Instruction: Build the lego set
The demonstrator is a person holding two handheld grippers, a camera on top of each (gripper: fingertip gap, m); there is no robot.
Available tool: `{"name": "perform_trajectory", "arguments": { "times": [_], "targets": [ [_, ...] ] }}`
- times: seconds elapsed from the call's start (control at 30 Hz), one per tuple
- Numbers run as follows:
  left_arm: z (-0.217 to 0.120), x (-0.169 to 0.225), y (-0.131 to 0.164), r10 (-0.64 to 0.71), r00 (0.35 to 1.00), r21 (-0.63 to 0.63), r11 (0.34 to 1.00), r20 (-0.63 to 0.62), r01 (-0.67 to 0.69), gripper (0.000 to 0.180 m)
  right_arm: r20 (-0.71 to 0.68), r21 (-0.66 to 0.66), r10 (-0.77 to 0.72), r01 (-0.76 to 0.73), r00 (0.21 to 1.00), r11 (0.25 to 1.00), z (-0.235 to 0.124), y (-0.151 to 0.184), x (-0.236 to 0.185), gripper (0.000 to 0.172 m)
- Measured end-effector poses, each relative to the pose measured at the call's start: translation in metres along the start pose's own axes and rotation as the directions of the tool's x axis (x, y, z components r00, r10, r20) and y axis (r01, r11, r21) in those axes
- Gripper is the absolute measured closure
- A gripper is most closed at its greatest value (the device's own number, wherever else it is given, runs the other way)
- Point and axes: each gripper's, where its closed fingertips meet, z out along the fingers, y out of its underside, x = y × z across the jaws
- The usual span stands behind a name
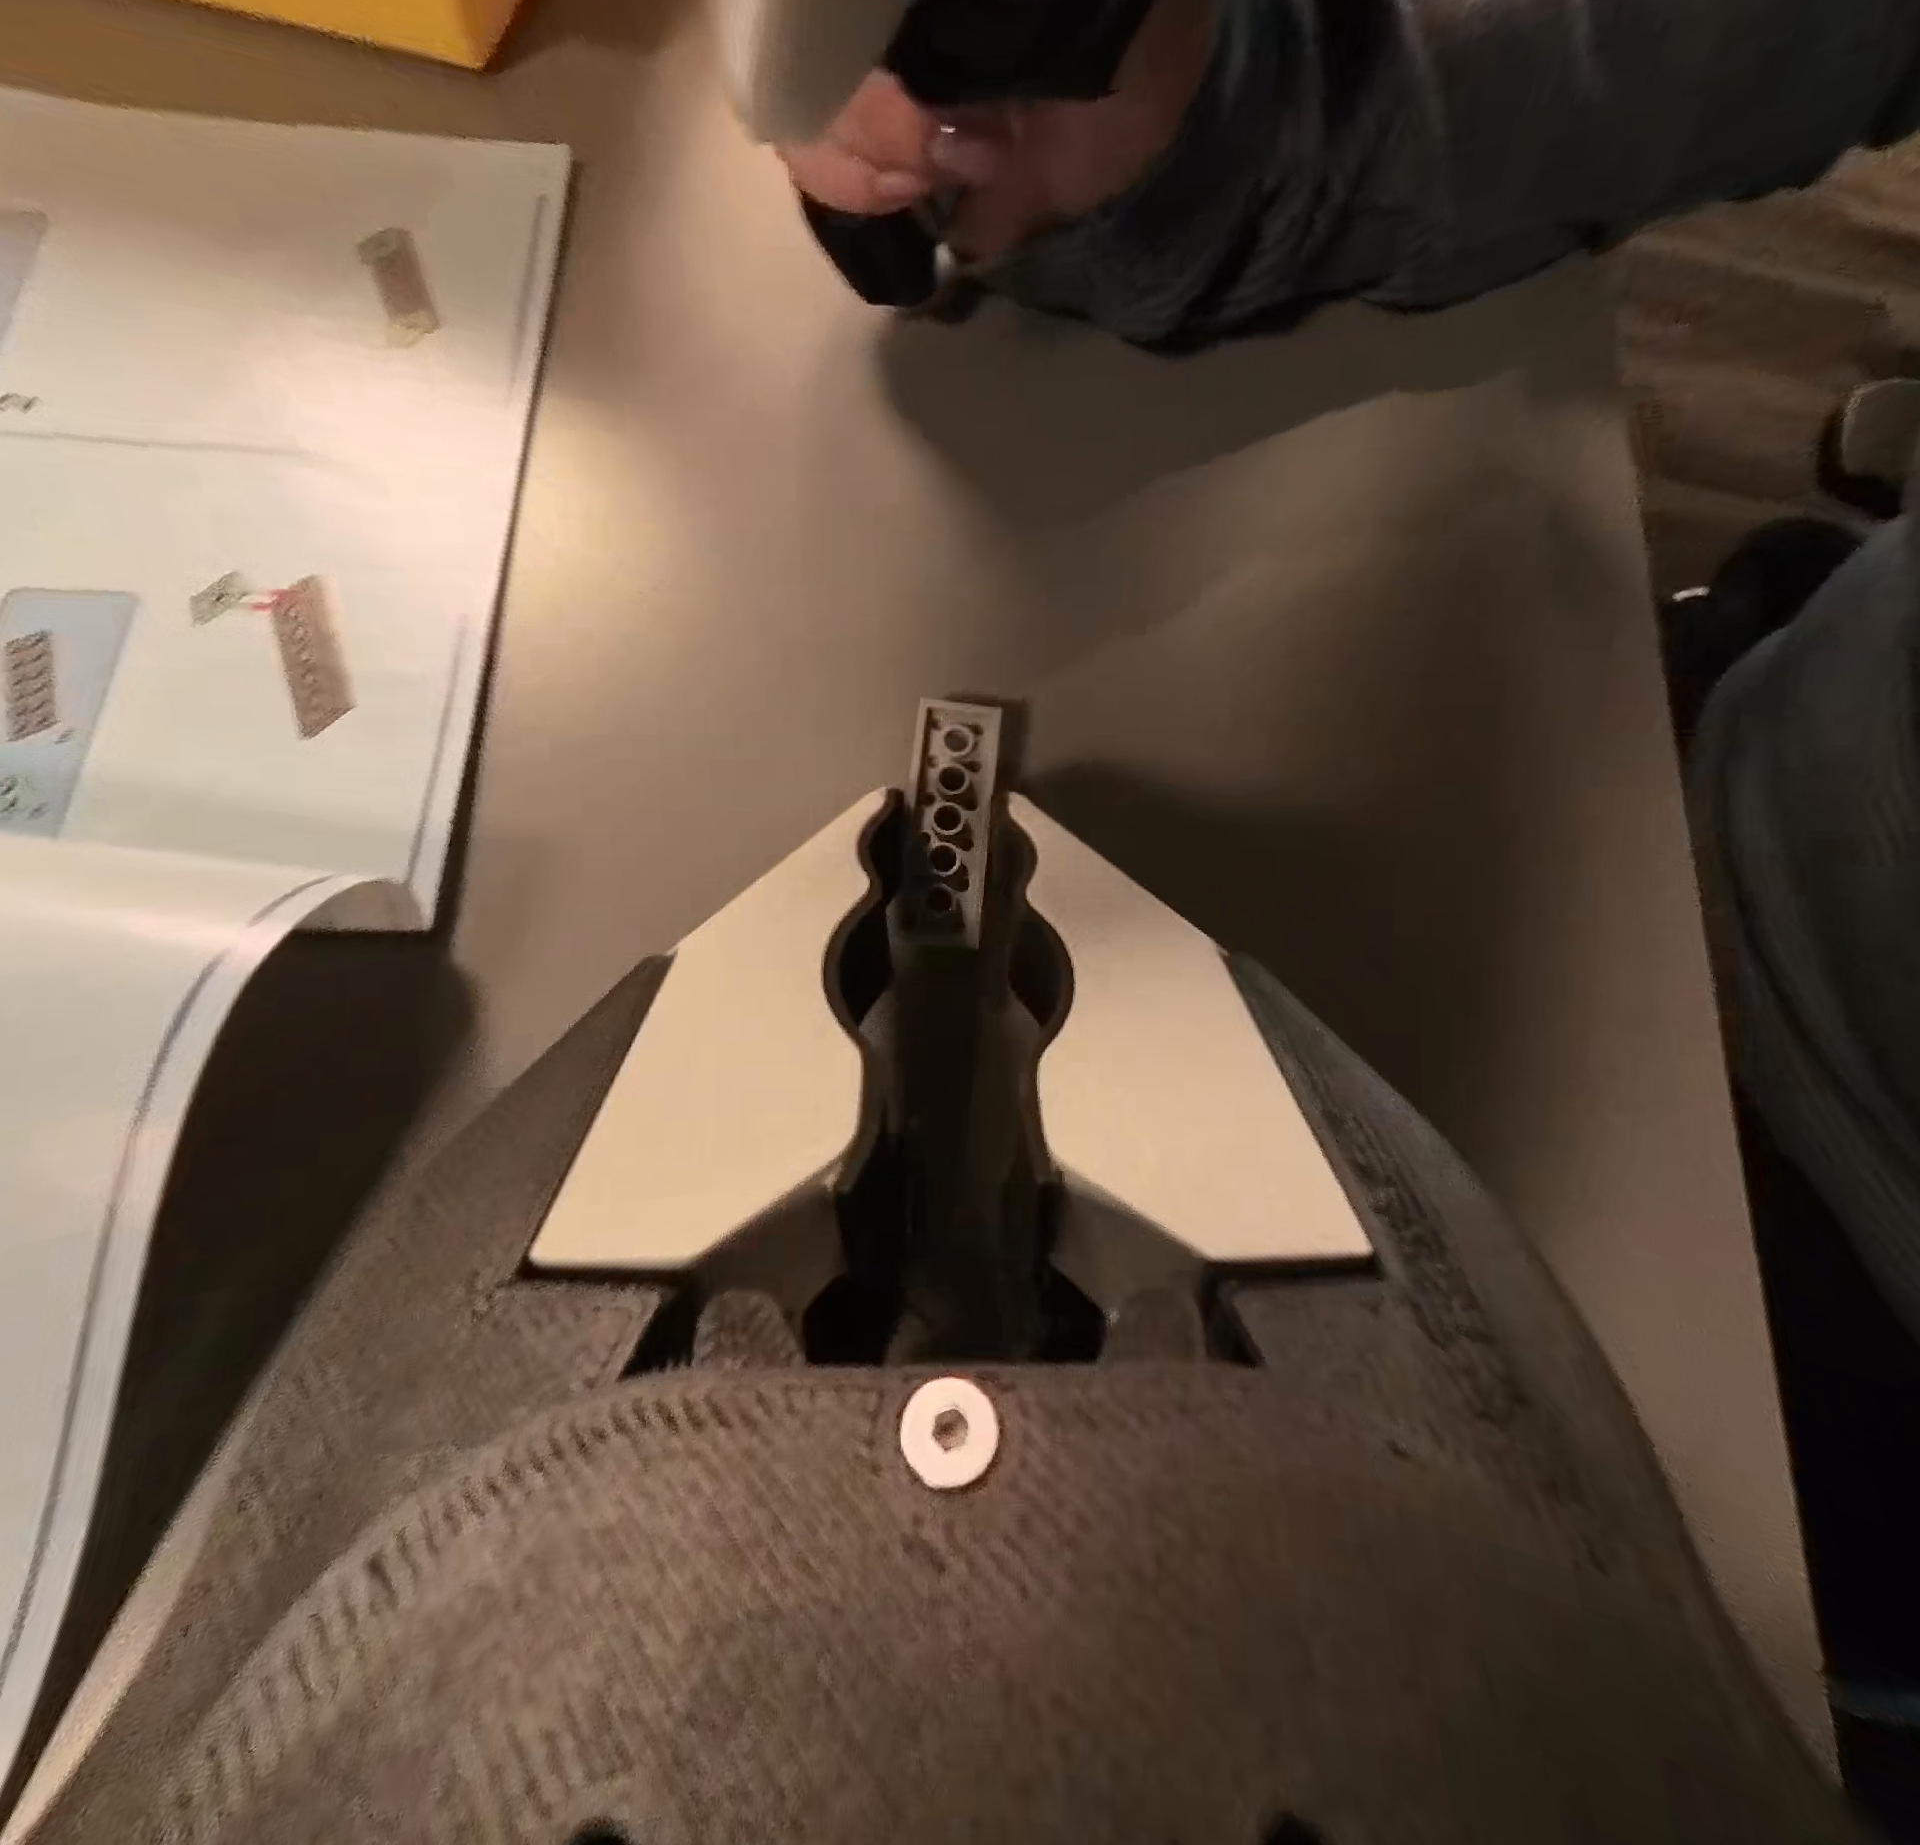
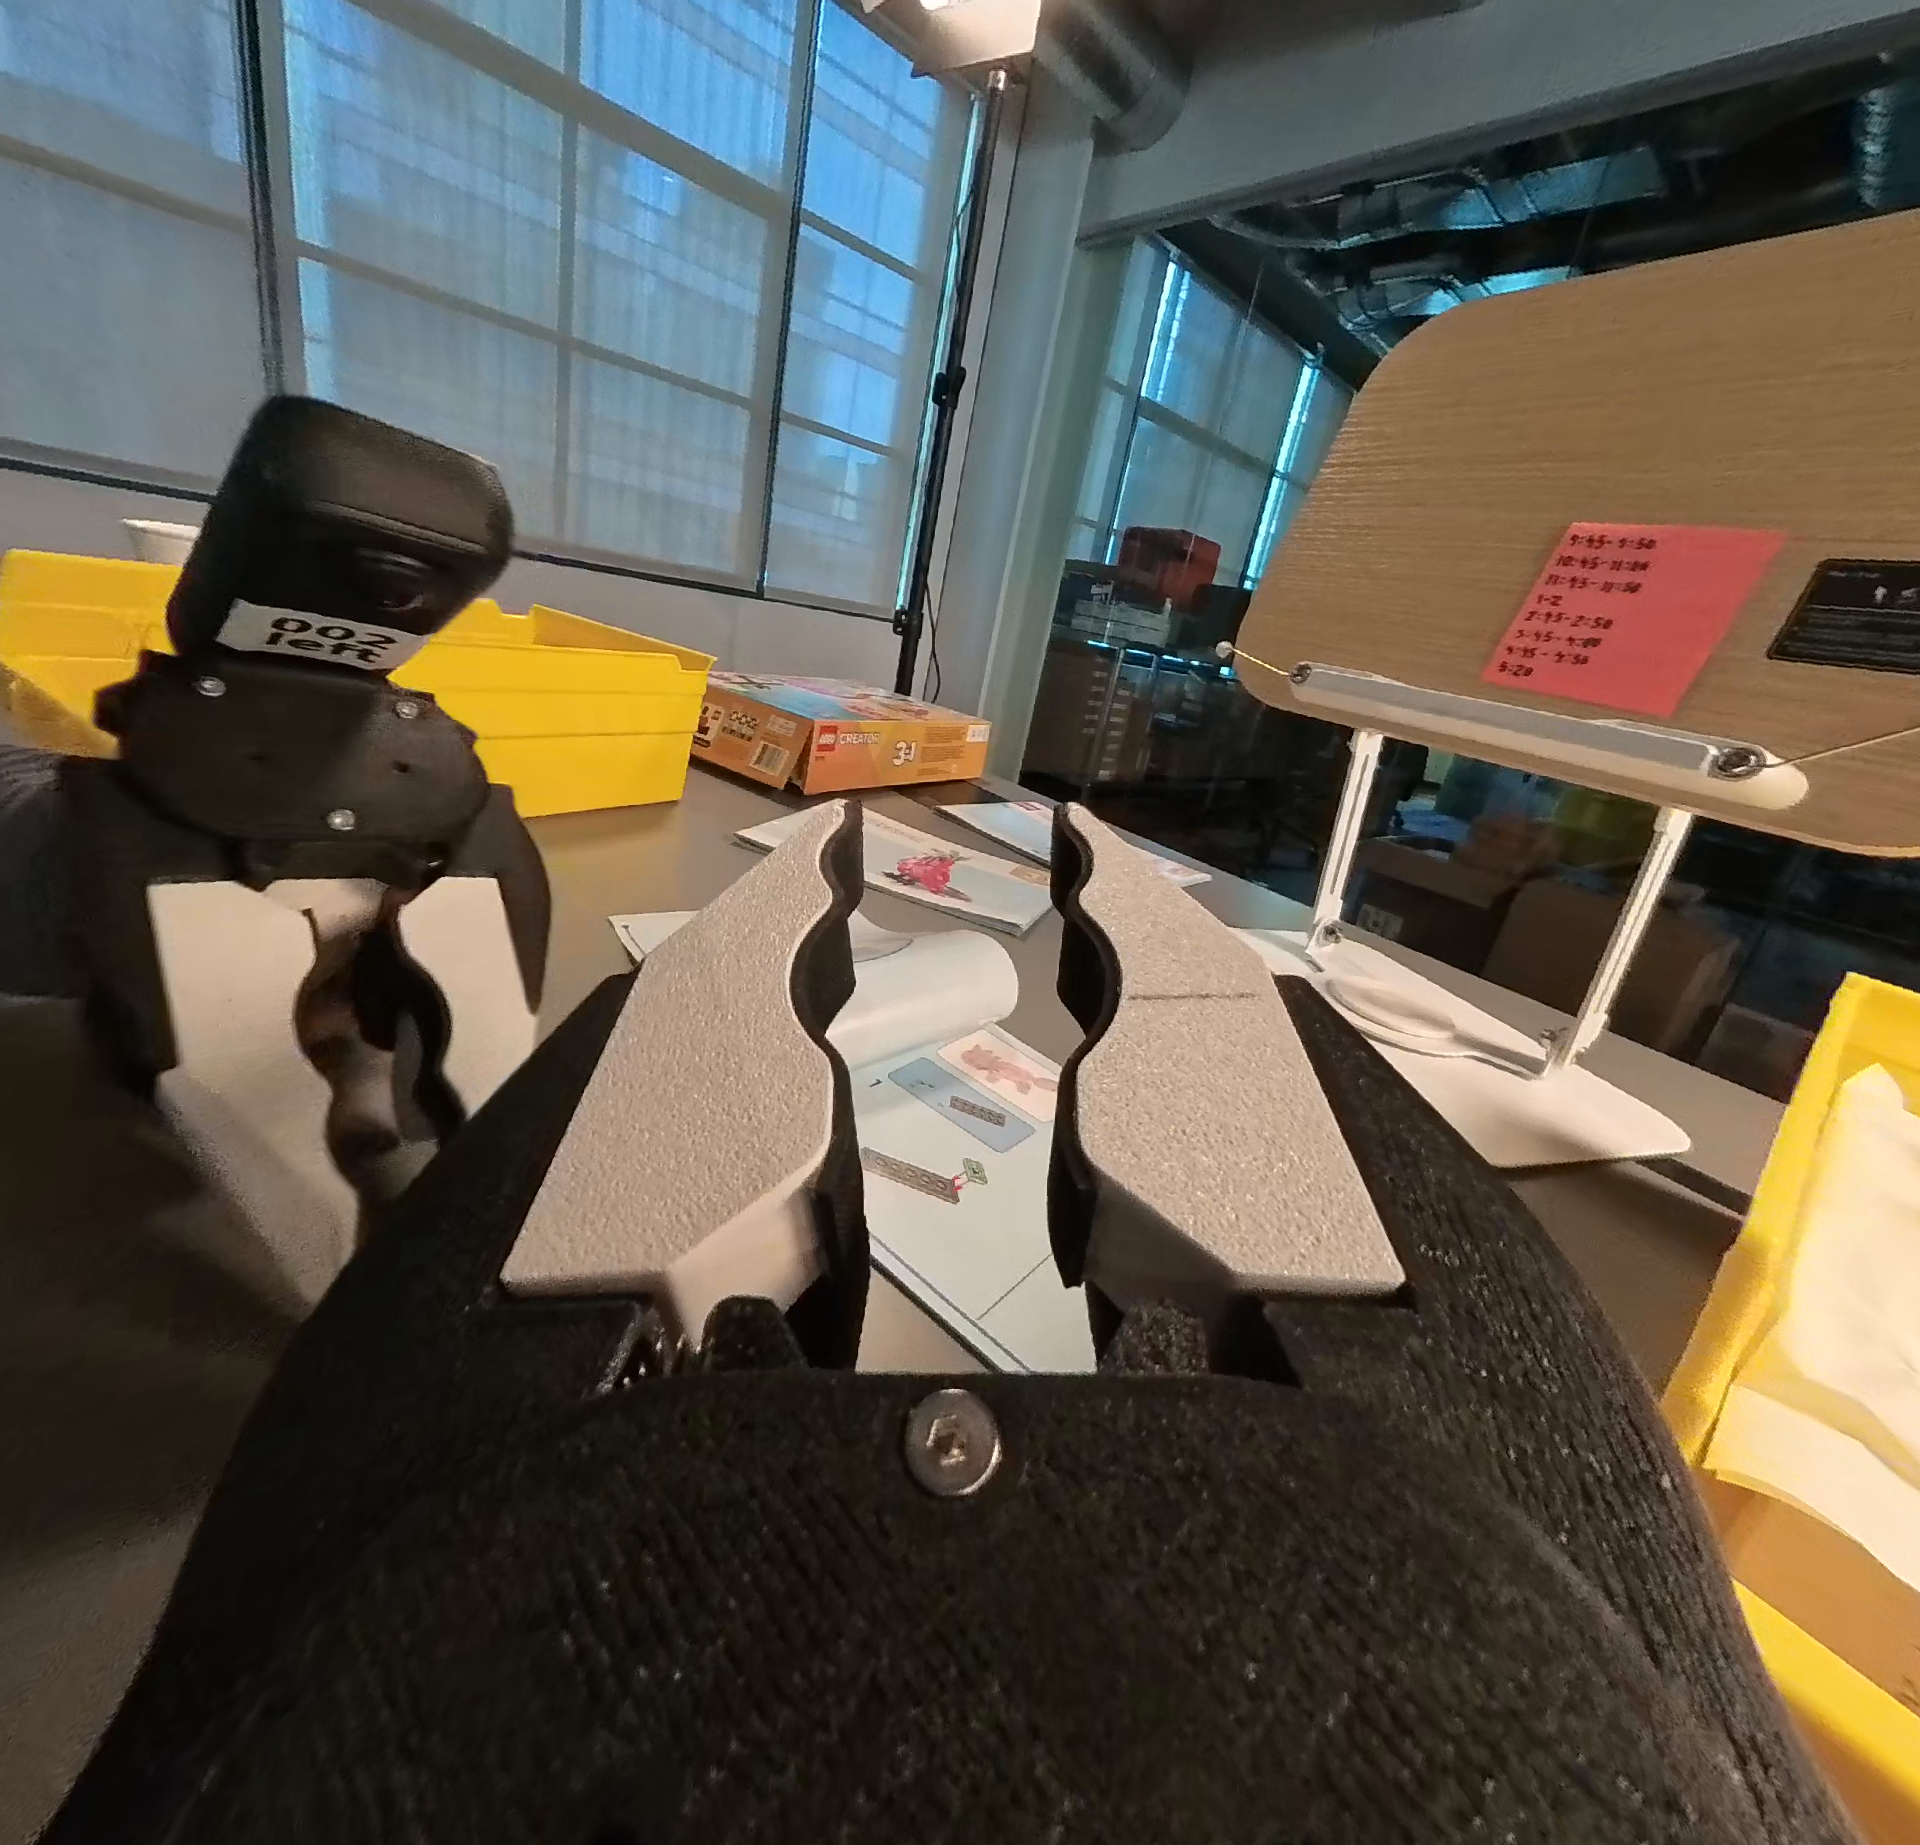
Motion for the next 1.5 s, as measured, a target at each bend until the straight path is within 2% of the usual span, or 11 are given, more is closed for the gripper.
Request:
{"name": "perform_trajectory", "arguments": {
  "times": [0.23, 0.53, 0.63, 0.77, 0.87, 0.97, 1.07, 1.17, 1.27, 1.37, 1.5],
  "targets": [
    [0.005, 0.010, 0.003, 0.054, 0.999, -0.025, 0.998, -0.004, -0.054, 0.164, 0.011, -0.002, -0.002, 0.002, 1.000, 1.000, 0.000, 0.000, -0.002, 0.139],
    [0.005, 0.007, 0.002, 0.044, 0.999, -0.022, 0.999, 0.020, -0.044, 0.147, 0.030, -0.007, -0.010, 0.010, 1.000, 1.000, 0.000, 0.001, -0.007, 0.143],
    [0.004, 0.002, 0.001, 0.046, 0.996, -0.014, 0.999, 0.071, -0.045, 0.133, 0.035, -0.004, -0.018, 0.018, 0.999, 1.000, 0.000, 0.000, -0.008, 0.143],
    [-0.010, 0.016, -0.015, 0.014, 0.998, 0.114, 0.993, 0.068, -0.021, 0.131, 0.040, -0.003, -0.020, 0.021, 0.999, 1.000, -0.001, -0.001, -0.010, 0.144],
    [-0.038, 0.055, -0.045, -0.029, 1.000, 0.335, 0.942, -0.004, 0.029, 0.130, 0.042, -0.001, -0.014, 0.014, 0.999, 1.000, -0.002, -0.001, -0.011, 0.145],
    [-0.075, 0.081, -0.046, -0.076, 0.992, 0.469, 0.883, 0.105, 0.018, 0.134, 0.042, -0.007, -0.015, 0.015, 0.999, 1.000, -0.001, 0.001, -0.011, 0.146],
    [-0.126, 0.081, -0.025, -0.169, 0.940, 0.495, 0.869, 0.296, 0.000, 0.139, 0.038, -0.012, -0.019, 0.019, 0.999, 1.000, 0.000, 0.002, -0.011, 0.146],
    [-0.193, 0.072, -0.005, -0.300, 0.869, 0.562, 0.827, 0.393, 0.031, 0.140, 0.031, -0.015, -0.030, 0.030, 0.999, 0.999, 0.001, 0.002, -0.010, 0.148],
    [-0.261, 0.040, 0.038, -0.463, 0.696, 0.541, 0.831, 0.548, 0.128, 0.139, 0.025, -0.024, -0.045, 0.046, 0.999, 0.999, 0.002, 0.004, -0.009, 0.149],
    [-0.320, 0.008, 0.081, -0.499, 0.506, 0.470, 0.861, 0.704, 0.195, 0.143, 0.012, -0.036, -0.064, 0.065, 0.998, 0.997, 0.003, 0.007, -0.008, 0.150],
    [-0.354, -0.043, 0.118, -0.528, 0.420, 0.391, 0.842, 0.738, 0.371, 0.145, -0.013, -0.053, -0.093, 0.092, 0.996, 0.994, 0.004, 0.009, -0.005, 0.150]
  ]
}}
